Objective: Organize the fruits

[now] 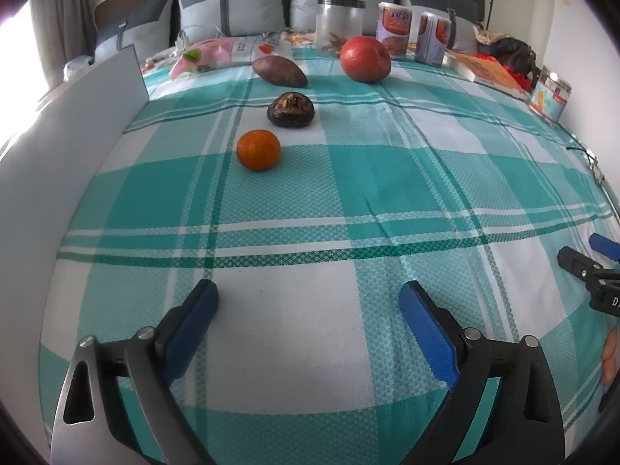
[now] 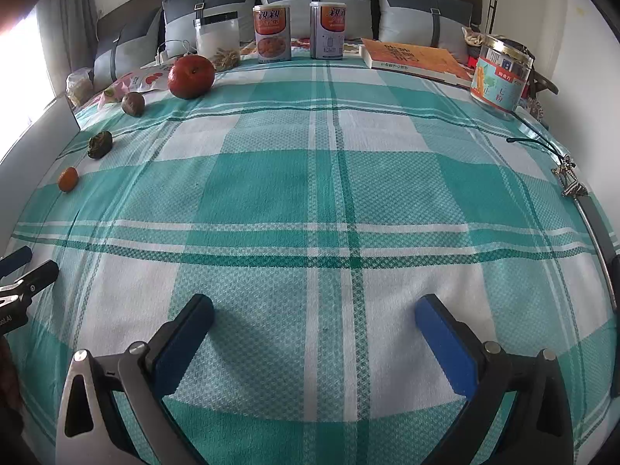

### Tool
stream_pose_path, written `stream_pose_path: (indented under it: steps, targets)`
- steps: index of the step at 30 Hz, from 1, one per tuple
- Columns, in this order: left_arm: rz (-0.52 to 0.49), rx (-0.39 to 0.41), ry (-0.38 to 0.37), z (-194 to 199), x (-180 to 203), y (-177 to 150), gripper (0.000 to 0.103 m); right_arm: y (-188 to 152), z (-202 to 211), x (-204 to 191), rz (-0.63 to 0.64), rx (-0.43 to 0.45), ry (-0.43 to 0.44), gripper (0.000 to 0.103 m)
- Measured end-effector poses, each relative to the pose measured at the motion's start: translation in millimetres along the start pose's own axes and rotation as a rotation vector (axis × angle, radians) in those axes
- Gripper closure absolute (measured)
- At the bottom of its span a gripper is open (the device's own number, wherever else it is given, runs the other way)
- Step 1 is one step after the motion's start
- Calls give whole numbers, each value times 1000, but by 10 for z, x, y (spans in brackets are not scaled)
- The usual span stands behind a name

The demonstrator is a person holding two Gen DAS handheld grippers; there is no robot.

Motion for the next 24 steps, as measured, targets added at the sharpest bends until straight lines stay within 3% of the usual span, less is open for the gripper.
stream_pose_path:
  steps: [24]
  targets:
    - [5,-1,-6,1,3,-1,7,-2,16,21,0,0,1,0]
Point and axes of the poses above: each gripper's, at about its wrist camera, not at the fingertips, and z roughly against the way its jaws point, x to its right, y to its top, the point moved 8 cm from there along -z, roughly the way its jaws point, and after that the axes turned 10 degrees about z, right-handed, at the moved point
